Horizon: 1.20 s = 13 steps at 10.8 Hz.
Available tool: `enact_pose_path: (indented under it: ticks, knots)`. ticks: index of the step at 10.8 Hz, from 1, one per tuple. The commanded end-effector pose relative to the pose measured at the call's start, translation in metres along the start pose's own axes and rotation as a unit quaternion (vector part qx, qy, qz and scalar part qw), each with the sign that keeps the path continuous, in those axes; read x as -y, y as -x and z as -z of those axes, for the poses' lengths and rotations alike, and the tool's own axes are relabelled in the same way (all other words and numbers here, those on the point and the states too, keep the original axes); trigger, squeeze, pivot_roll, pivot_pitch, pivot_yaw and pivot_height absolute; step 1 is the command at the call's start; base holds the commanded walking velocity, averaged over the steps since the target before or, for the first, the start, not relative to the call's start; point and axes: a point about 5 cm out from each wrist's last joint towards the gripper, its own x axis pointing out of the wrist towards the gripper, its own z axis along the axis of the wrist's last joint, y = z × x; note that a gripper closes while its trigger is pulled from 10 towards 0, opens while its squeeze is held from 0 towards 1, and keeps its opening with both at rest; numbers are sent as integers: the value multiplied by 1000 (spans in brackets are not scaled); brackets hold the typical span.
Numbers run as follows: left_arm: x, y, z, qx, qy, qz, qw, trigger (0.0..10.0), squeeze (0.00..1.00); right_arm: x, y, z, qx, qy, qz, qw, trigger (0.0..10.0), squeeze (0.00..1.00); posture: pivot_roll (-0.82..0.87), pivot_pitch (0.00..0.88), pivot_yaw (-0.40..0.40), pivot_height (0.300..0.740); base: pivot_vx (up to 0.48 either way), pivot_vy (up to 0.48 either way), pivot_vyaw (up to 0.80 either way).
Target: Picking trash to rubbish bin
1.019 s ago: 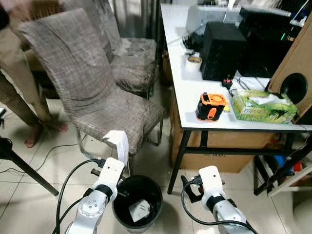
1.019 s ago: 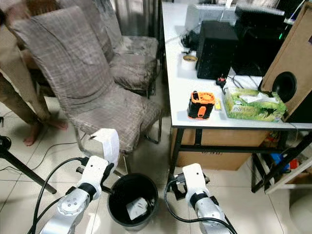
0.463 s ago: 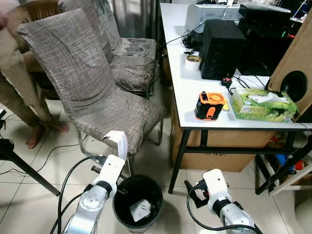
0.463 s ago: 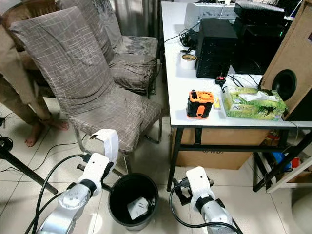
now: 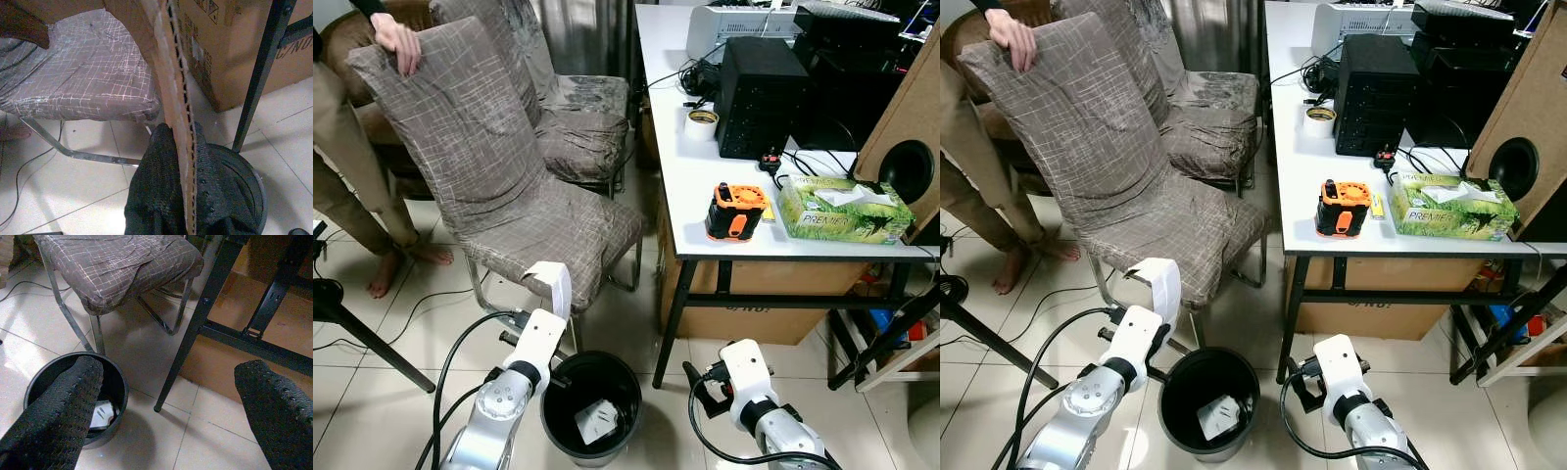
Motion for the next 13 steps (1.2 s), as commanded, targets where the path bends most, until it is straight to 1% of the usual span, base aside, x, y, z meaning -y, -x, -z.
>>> enact_pose_path:
  ticks: [1, 4, 6, 7, 8, 9, 10, 11, 12, 13]
  knots:
    - [0, -2, -3, 6, -8, 0, 1000, 10000, 0, 0, 2, 0, -2, -2, -2, 1000, 10000, 0, -145, 0, -9, 740, 0, 0, 0]
    - [1, -4, -5, 7, -6, -3, 1000, 10000, 0, -1, 0, -2, -2, 0, -3, 1000, 10000, 0, -138, 0, -19, 740, 0, 0, 0]
    - [4, -7, -6, 10, -8, 0, 1000, 10000, 0, -4, -7, -4, 1, 4, -2, 1000, 10000, 0, -137, 0, -6, 740, 0, 0, 0]
    - [5, -12, -11, 14, -14, 7, 1000, 10000, 0, -5, -14, -11, 12, -2, 8, 1000, 10000, 0, -122, 0, 4, 740, 0, 0, 0]
    - [7, -15, -15, 19, -16, 10, 1000, 10000, 0, -5, -15, -12, 14, -13, 15, 1000, 10000, 0, -61, 0, -5, 740, 0, 0, 0]
    - [13, -21, -24, 31, -26, 21, 999, 10000, 0, -5, -14, -9, 7, -18, 16, 1000, 10000, 0, -38, 0, -44, 740, 0, 0, 0]
    - [20, -23, -28, 37, -29, 27, 999, 10000, 0, -7, -11, -5, -4, -8, 3, 1000, 10000, 0, -19, 0, -94, 740, 0, 0, 0]
    - [22, -23, -26, 36, -26, 26, 999, 10000, 0, -7, -10, -4, -6, -6, -3, 1000, 10000, 0, -13, 0, -107, 740, 0, 0, 0]
    - [23, -19, -18, 27, -22, 19, 999, 10000, 0, -8, -10, -3, -9, 1, -12, 1000, 10000, 0, 2, 0, -137, 740, 0, 0, 0]
    - [21, -16, -13, 21, -17, 9, 1000, 10000, 0, -8, -11, -5, -8, 7, -17, 1000, 10000, 0, 9, 0, -147, 740, 0, 0, 0]
